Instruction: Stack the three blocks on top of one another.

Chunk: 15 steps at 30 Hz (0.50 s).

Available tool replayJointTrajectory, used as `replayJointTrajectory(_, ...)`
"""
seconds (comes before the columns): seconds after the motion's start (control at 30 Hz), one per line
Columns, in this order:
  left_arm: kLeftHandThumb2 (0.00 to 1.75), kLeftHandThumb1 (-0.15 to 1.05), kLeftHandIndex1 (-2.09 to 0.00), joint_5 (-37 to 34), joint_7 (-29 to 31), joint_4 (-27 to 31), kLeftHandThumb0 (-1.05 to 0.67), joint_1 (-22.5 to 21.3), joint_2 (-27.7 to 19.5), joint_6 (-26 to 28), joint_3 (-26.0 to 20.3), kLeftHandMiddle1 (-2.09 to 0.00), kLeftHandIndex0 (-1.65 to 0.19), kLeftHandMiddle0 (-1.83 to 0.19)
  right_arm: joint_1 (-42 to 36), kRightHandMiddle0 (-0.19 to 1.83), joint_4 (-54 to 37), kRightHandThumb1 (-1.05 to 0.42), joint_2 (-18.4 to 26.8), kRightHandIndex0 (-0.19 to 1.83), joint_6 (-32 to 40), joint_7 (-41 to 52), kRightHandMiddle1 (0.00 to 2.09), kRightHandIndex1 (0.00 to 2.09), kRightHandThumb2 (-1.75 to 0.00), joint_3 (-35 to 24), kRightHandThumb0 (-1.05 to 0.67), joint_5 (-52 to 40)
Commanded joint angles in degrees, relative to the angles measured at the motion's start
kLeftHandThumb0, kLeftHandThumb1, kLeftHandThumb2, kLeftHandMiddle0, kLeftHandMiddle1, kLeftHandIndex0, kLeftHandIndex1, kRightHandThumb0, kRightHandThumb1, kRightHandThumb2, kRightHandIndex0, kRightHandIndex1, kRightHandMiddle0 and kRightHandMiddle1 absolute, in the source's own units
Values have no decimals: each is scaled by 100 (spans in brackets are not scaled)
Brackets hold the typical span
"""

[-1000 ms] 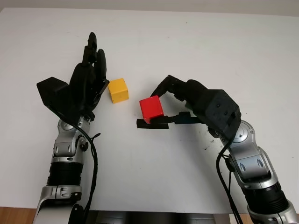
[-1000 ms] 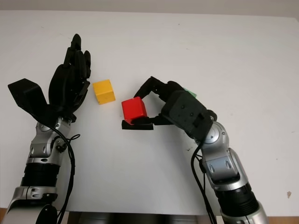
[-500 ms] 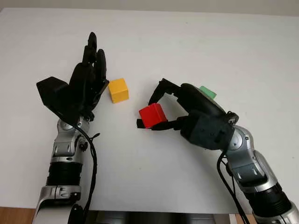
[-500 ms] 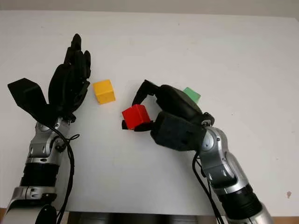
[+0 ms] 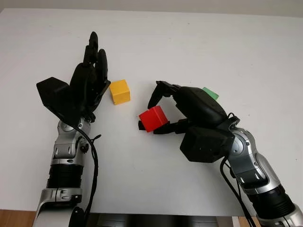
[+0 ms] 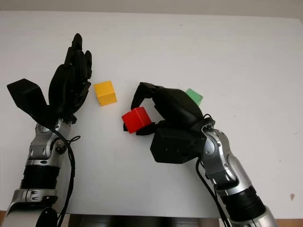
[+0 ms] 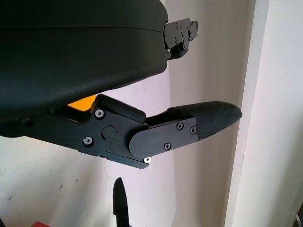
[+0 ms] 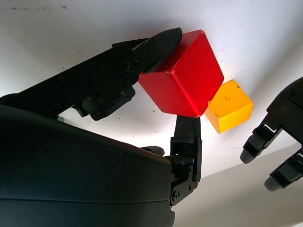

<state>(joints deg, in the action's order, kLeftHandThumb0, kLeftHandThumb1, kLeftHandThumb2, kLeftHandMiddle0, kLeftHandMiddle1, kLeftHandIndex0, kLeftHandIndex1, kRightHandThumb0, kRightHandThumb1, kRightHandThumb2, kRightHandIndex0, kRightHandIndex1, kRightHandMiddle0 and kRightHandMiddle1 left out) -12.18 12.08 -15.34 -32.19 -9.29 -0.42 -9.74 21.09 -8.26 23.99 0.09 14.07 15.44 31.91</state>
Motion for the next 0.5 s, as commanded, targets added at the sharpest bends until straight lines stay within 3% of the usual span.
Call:
replayJointTrajectory(0.0,66,105,-4,0,6,80,-73,56,-21,10,11,-4,19,19,-61,42,164,-92,64,31,-132,-37,151,8,-6,28,-37,64)
replayJointTrajectory(0.47,66,105,-3,3,40,54,-74,56,-27,4,23,-5,19,19,258,34,232,-94,180,27,-99,195,143,5,-6,-140,-37,140)
